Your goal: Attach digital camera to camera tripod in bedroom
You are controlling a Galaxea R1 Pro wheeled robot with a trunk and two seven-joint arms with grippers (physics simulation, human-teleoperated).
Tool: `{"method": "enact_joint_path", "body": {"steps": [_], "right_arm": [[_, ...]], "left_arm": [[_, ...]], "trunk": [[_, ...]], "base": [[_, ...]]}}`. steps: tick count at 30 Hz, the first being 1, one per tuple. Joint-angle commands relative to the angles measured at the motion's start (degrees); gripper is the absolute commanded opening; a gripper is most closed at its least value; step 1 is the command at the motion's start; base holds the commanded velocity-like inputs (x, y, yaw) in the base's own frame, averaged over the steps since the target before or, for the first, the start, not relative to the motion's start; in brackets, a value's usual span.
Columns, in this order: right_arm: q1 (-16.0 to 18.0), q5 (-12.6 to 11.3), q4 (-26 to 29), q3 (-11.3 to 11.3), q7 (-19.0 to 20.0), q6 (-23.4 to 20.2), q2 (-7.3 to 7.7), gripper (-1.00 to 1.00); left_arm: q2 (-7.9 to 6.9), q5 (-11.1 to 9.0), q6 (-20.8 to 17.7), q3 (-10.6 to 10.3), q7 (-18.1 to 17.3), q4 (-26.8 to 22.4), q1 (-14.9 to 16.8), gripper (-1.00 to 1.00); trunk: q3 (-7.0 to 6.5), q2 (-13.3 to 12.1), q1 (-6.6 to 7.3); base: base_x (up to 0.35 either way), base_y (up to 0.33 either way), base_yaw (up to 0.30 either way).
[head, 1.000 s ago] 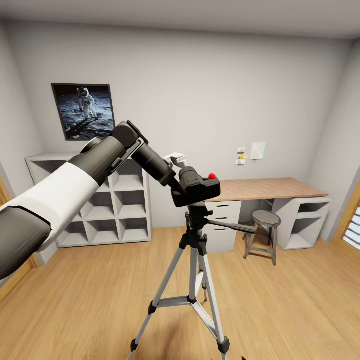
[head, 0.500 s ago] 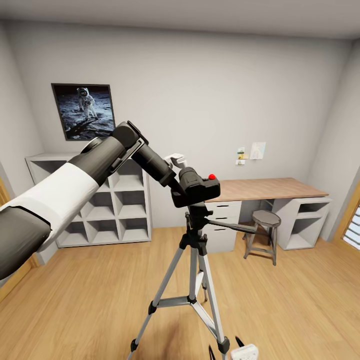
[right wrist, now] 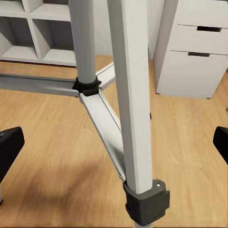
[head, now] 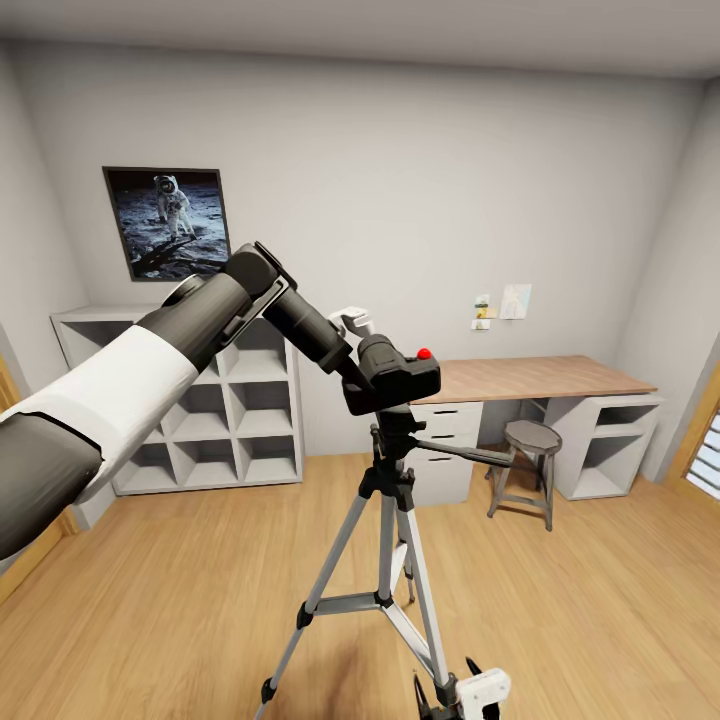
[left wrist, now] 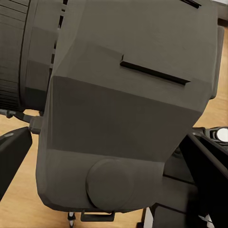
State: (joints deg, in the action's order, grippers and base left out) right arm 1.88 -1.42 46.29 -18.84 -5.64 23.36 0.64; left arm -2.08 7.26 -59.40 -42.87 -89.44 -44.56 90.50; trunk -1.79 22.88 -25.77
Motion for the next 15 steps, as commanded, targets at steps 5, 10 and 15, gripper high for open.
{"method": "enact_joint_path", "body": {"steps": [5, 10, 15], "right_arm": [[0.08, -0.19, 5.94, -0.33, -0.44, -6.24, 0.07, 1.00], [0.10, -0.17, 8.31, -0.32, -0.43, -7.22, 0.07, 1.00], [0.17, -0.14, 10.14, -0.31, -0.32, -7.64, 0.07, 1.00]], "left_arm": [[-0.03, 0.57, -0.60, -0.10, -0.56, -0.06, 0.02, -1.00], [-0.04, 0.57, -0.60, -0.11, -0.56, -0.07, 0.02, -1.00], [0.01, 0.57, -0.60, -0.04, -0.56, -0.07, 0.02, -1.00]], "trunk": [[0.02, 0.04, -0.02], [0.02, 0.04, -0.02], [0.02, 0.04, -0.02]], "base": [[0.000, 0.000, 0.000], [0.000, 0.000, 0.000], [0.000, 0.000, 0.000]]}}
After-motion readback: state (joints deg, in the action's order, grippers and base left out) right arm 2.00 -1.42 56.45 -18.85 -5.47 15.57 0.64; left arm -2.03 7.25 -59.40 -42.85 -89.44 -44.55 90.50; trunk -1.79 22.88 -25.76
